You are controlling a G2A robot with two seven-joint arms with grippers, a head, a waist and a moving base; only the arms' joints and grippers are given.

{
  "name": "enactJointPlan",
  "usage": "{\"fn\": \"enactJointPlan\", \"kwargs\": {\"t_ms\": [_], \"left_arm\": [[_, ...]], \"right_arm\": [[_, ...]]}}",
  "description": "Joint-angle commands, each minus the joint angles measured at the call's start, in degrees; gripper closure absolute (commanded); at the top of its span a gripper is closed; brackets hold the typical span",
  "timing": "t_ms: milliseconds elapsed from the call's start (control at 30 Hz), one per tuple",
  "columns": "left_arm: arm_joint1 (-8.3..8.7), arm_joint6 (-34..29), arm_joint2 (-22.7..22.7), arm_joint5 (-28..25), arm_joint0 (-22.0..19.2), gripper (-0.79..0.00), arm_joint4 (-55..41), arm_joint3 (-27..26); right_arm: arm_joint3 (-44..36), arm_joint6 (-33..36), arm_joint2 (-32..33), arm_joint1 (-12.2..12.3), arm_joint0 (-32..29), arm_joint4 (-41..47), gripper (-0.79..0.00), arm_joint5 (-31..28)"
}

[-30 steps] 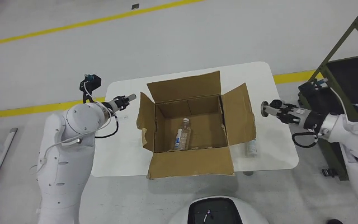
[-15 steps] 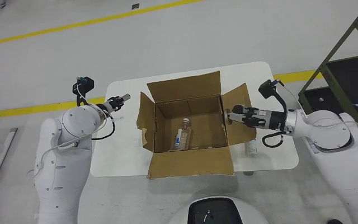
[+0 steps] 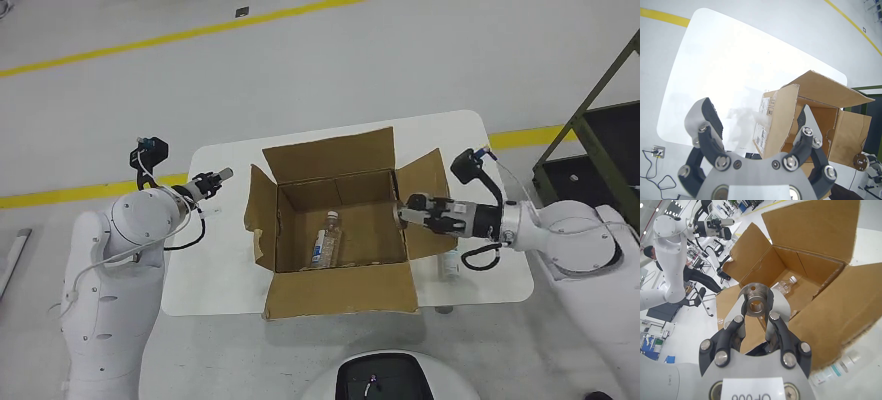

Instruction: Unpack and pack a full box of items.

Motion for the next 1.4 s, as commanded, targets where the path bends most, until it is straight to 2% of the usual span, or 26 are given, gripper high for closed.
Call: {"fn": "enactJointPlan", "kwargs": {"t_ms": [0,133,267,433,567,800,967,1367], "left_arm": [[0.0,0.0,0.0,0.0,0.0,-0.785,0.0,0.0],[0.0,0.0,0.0,0.0,0.0,-0.785,0.0,0.0],[0.0,0.0,0.0,0.0,0.0,-0.785,0.0,0.0],[0.0,0.0,0.0,0.0,0.0,-0.785,0.0,0.0],[0.0,0.0,0.0,0.0,0.0,-0.785,0.0,0.0],[0.0,0.0,0.0,0.0,0.0,-0.785,0.0,0.0],[0.0,0.0,0.0,0.0,0.0,-0.785,0.0,0.0],[0.0,0.0,0.0,0.0,0.0,-0.785,0.0,0.0]], "right_arm": [[1.19,-0.64,-3.99,-0.49,3.16,-1.83,0.0,0.5],[6.86,-1.92,-14.42,-2.3,11.92,-8.32,0.0,2.47],[15.28,-5.28,-25.49,-5.17,20.55,-14.56,0.0,3.63],[25.84,-11.51,-36.27,-9.58,27.53,-15.99,0.0,4.52],[33.05,-15.81,-42.37,-13.22,31.8,-16.52,0.0,5.04],[43.16,-22.48,-49.47,-19.34,35.69,-16.89,0.0,7.21],[49.43,-23.92,-52.54,-23.22,37.22,-16.29,0.0,7.76],[61.23,-23.38,-55.9,-29.74,38.49,-16.16,0.0,4.55]]}}
